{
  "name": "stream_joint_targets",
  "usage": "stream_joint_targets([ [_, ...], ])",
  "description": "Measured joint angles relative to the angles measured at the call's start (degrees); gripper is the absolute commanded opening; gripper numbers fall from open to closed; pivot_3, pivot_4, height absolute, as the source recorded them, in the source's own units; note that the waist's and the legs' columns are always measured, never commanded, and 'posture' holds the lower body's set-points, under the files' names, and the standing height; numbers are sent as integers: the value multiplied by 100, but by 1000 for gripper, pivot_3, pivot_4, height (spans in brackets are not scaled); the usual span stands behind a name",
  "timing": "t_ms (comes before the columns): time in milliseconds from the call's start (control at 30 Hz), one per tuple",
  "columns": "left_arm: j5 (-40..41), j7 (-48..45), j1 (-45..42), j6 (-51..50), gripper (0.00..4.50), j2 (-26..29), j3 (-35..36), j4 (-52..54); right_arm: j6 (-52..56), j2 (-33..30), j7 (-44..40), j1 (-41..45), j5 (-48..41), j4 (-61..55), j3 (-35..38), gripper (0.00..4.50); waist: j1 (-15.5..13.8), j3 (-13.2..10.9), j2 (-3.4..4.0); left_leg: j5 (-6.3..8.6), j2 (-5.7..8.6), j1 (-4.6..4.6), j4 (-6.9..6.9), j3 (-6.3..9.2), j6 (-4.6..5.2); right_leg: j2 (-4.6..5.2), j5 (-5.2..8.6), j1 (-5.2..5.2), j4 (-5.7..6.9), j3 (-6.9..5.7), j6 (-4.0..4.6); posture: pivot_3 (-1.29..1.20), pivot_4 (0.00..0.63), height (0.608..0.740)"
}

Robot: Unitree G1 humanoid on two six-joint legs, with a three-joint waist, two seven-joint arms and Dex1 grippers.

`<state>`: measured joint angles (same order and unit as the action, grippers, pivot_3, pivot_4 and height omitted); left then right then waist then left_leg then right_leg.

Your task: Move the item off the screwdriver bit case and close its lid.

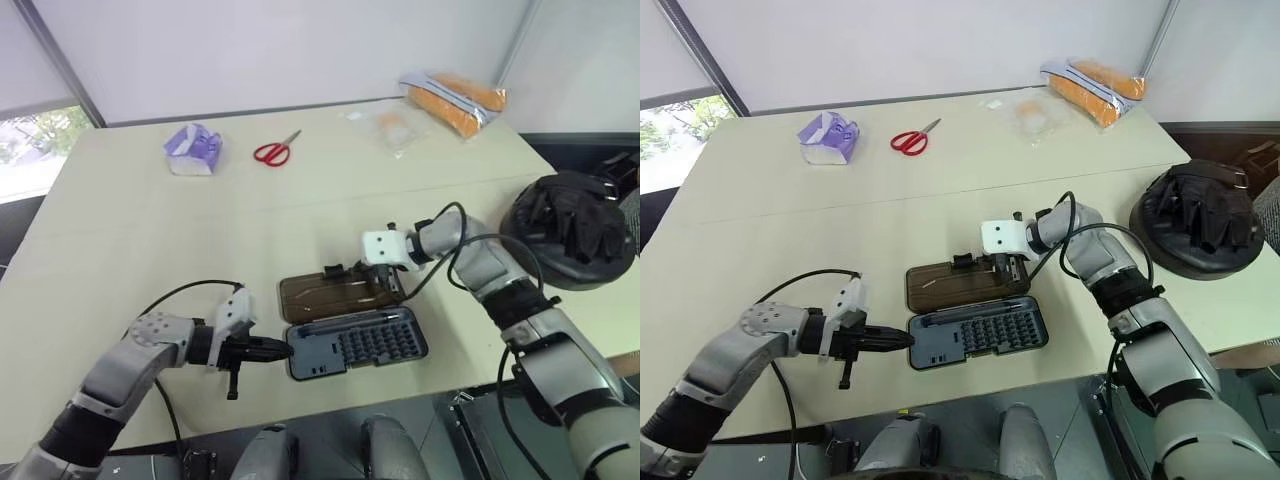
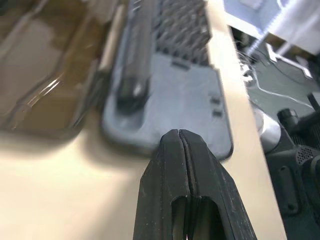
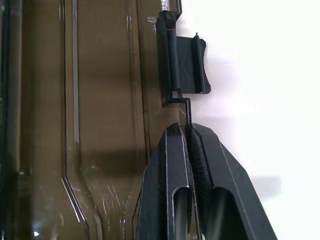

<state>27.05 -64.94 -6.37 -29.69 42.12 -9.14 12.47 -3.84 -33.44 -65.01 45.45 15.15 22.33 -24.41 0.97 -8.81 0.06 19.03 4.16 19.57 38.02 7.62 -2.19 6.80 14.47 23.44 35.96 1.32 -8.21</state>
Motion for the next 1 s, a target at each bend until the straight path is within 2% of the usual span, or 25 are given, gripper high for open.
stream_joint_targets([
  [133, 228, 272, 8, -431, 0, -2, 418, -51, -3, -160, 471, -257, 187, -617, 126, 63, -1, -8, -4, -7, 0, 45, 5, 1, -12, 0, -1, 45, 3, 0, -1, 0, 150, 740],
  [200, 404, 408, -85, -646, 0, -64, 629, -45, 34, -177, 713, -402, 286, -980, 218, 63, -1, -7, -5, -33, 0, 110, 15, 1, -57, 0, -2, 114, 19, 1, 0, 0, 150, 740],
  [367, 824, 743, -567, -1073, 0, -207, 1179, -351, 308, -202, 1120, -665, 499, -1746, 338, 63, 5, -7, -4, -35, 1, 132, 13, 1, -61, 0, -2, 133, 18, 0, 0, 0, 150, 740],
  [567, 942, 915, -1095, -1250, 0, -247, 1586, -1046, 541, -265, 1311, -836, 642, -2388, 464, 63, -3, -8, -6, -35, 3, 135, 13, 2, -61, 1, -2, 133, 15, -1, 0, 0, 150, 740],
  [767, 760, 996, -1537, -1085, 0, -395, 1600, -1704, 784, -299, 1331, -976, 659, -2820, 503, 63, -2, -9, -7, -35, 4, 137, 13, 1, -61, 1, -2, 134, 13, -2, 0, 0, 150, 740],
  [1000, 18, 986, -2000, -399, 0, -1017, 903, -2583, 1070, -328, 1330, -1084, 648, -3167, 540, 63, -20, -11, -11, -35, 7, 145, 19, 1, -61, 2, -2, 136, 14, -4, -1, 0, 150, 740],
])
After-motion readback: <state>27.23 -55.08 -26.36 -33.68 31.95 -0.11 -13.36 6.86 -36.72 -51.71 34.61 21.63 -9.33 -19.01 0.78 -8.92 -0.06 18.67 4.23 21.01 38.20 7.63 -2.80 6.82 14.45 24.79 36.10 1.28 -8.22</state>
